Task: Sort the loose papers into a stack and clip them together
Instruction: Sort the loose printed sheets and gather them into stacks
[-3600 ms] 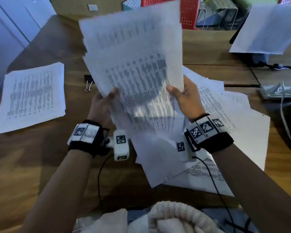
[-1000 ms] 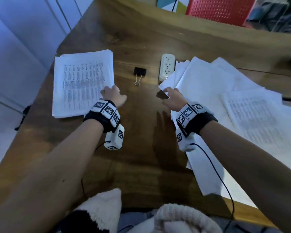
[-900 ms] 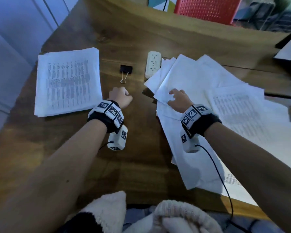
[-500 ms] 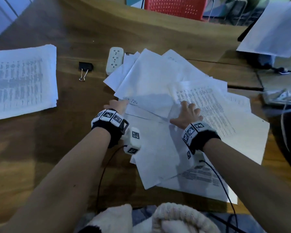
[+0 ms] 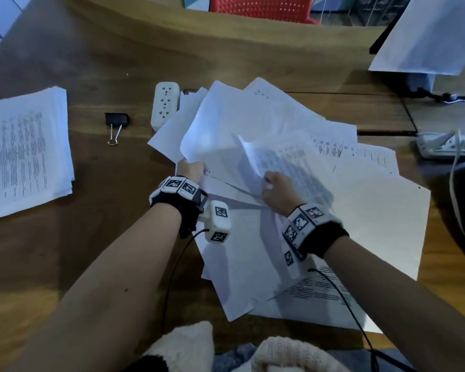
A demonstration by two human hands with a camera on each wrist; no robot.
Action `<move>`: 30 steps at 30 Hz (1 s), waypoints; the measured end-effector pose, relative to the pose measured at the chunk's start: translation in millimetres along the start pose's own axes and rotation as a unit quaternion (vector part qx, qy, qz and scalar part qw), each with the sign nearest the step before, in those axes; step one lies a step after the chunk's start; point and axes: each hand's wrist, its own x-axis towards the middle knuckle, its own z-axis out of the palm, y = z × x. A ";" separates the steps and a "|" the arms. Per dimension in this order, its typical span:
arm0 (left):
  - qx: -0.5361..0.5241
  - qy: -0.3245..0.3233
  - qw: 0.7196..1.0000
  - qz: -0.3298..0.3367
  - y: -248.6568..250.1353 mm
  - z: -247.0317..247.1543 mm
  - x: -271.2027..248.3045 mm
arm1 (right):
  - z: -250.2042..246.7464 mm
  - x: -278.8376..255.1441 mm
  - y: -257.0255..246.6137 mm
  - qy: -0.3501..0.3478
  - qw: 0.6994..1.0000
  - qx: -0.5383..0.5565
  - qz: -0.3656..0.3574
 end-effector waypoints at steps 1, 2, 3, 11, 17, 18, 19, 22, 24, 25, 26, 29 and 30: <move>0.016 0.024 0.999 0.027 3.4 -2.5 1.0 | 9.5 -5.9 -6.0 -0.018 1.000 0.008 -0.023; 0.037 0.047 0.996 0.060 8.9 -7.0 3.0 | 18.6 -13.1 -11.5 -0.044 0.999 0.007 -0.030; 0.063 0.069 0.990 0.102 17.9 -14.5 2.9 | 27.3 -19.5 -14.8 -0.059 0.997 0.012 -0.047; 0.072 0.044 0.871 0.485 101.2 -60.2 -36.8 | 35.8 -20.7 -29.0 -0.136 0.985 0.094 -0.052; 0.163 -0.032 0.787 0.595 70.6 -62.6 -51.0 | -10.6 3.7 -1.0 -0.043 0.903 0.410 0.117; 0.184 -0.056 0.785 0.589 52.7 -61.1 -44.5 | -16.8 6.6 12.3 -0.028 0.887 0.437 0.145; 0.192 -0.091 0.801 0.560 35.0 -60.8 -40.2 | -20.7 6.7 24.7 -0.024 0.878 0.447 0.171; 0.222 -0.136 0.832 0.490 -7.6 -63.6 -31.9 | -35.6 4.1 54.7 -0.019 0.768 0.615 0.175; 0.238 -0.148 0.845 0.455 -24.1 -68.7 -28.6 | -43.2 6.9 66.9 -0.010 0.663 0.719 0.206; 0.241 -0.164 0.852 0.435 -29.2 -71.8 -28.2 | -47.3 7.8 65.6 -0.022 0.700 0.674 0.235; 0.248 -0.176 0.859 0.411 -29.6 -73.4 -31.9 | -50.0 6.0 59.5 -0.032 0.758 0.599 0.257; 0.267 -0.145 0.878 0.370 -27.8 -73.5 -27.0 | -43.1 2.6 45.7 -0.050 0.889 0.386 0.240; 0.230 -0.121 0.892 0.370 -25.7 -71.4 -26.0 | -38.0 3.1 44.4 -0.025 0.895 0.384 0.227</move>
